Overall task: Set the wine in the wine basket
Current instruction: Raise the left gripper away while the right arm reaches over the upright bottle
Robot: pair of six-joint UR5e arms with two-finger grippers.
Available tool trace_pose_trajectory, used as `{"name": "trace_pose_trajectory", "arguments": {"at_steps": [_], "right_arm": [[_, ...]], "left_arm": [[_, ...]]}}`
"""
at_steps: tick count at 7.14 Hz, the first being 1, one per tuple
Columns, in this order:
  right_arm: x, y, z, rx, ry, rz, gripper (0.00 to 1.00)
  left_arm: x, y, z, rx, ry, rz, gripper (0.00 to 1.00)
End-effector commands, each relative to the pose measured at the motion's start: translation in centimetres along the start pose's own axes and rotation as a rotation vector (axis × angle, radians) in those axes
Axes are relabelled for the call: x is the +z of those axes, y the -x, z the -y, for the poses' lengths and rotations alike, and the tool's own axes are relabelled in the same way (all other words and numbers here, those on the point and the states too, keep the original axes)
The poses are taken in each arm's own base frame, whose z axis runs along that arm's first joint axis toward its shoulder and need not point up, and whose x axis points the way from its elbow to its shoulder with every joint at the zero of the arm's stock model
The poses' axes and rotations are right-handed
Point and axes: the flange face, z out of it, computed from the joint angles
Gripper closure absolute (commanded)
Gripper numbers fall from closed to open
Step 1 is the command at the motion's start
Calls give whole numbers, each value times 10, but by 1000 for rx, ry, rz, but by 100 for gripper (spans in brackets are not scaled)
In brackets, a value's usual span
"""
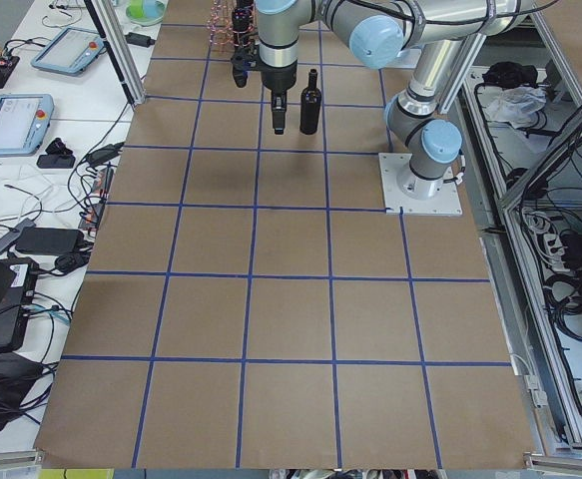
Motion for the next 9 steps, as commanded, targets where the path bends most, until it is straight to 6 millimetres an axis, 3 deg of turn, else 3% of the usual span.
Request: {"name": "trace_pose_trajectory", "arguments": {"at_steps": [1, 5, 6, 9], "right_arm": [[12, 55, -32, 52, 28, 60, 0], [69, 118, -52, 64, 60, 49, 0], [82, 127, -59, 48, 75, 33, 0], [96, 128, -55, 35, 84, 19, 4]], "left_arm": [[1, -1, -1, 0, 4, 1, 13], [1, -2, -3, 10, 6, 2, 11], [2, -2, -3, 10, 6, 0, 11], [1, -2, -3, 10, 5, 0, 10]]}}
